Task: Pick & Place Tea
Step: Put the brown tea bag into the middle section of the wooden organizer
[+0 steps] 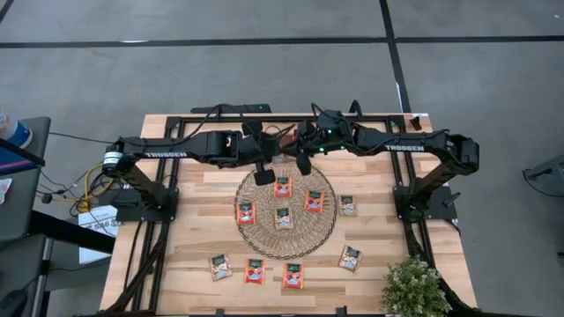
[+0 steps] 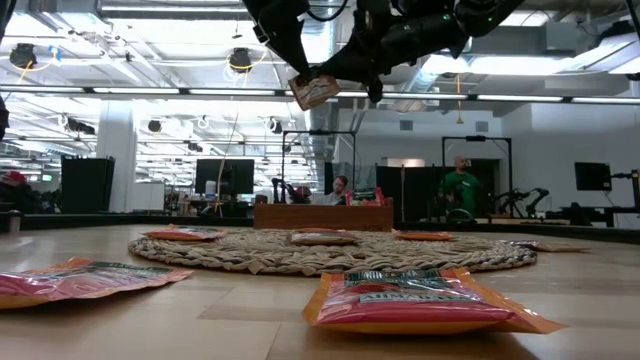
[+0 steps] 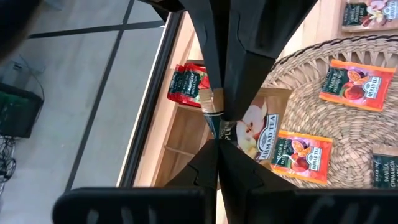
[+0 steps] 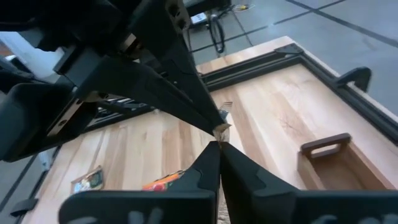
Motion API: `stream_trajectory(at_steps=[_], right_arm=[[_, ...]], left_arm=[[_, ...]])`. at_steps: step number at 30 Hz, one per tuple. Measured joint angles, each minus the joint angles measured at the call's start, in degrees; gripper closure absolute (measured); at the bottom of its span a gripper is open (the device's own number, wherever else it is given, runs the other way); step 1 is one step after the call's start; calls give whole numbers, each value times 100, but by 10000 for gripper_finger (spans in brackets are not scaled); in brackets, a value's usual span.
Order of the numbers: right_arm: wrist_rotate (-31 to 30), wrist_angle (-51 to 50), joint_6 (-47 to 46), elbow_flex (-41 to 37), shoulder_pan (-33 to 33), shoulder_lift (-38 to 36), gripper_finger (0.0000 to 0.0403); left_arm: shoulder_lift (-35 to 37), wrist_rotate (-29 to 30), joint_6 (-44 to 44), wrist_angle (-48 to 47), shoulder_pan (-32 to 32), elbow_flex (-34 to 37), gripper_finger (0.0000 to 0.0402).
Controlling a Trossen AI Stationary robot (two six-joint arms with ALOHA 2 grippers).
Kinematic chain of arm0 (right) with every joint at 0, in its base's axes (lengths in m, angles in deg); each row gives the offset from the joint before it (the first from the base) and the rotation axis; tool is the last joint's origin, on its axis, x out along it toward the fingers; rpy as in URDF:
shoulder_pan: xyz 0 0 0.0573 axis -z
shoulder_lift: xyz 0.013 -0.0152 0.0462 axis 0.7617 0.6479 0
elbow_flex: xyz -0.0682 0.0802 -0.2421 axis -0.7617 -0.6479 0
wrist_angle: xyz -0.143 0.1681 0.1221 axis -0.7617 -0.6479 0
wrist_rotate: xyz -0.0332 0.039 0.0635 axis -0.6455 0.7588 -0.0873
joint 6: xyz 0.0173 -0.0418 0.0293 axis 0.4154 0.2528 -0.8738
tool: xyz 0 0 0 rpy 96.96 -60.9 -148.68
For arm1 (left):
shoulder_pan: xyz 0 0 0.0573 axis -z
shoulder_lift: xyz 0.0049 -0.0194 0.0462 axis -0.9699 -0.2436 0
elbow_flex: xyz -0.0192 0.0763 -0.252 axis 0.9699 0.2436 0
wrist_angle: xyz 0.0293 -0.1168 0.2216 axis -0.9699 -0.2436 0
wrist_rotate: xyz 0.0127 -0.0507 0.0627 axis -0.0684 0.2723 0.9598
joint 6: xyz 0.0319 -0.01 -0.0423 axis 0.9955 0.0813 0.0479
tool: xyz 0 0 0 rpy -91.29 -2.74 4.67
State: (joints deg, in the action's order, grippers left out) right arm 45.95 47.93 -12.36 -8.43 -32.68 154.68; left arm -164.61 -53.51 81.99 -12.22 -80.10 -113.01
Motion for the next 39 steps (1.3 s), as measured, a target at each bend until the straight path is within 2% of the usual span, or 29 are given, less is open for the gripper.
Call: stream_trajectory(at_steps=[14, 19, 24, 27, 30, 35, 39], right_arm=[[-240, -61, 1, 0, 78, -2, 403], [-277, -90, 1, -7, 84, -2, 403], [-550, -86, 2, -7, 89, -2, 403], [-765, -93, 44, -7, 184, 15, 403], [-866, -30, 46, -6, 407, 160, 403], [-679, 412, -139, -7, 816, 677, 403], [-540, 996, -338, -9, 980, 1225, 403]], left_arm=[[0, 134, -1, 40, 4, 2, 394], [0, 163, -18, 25, 6, 2, 353], [0, 262, -50, -45, 6, 2, 285], [24, 544, -67, -483, 19, 2, 247], [59, 640, -439, -1209, 18, 0, 223], [76, 478, -1498, -2246, -97, 0, 214], [76, 446, -1849, -2437, -194, 2, 214]])
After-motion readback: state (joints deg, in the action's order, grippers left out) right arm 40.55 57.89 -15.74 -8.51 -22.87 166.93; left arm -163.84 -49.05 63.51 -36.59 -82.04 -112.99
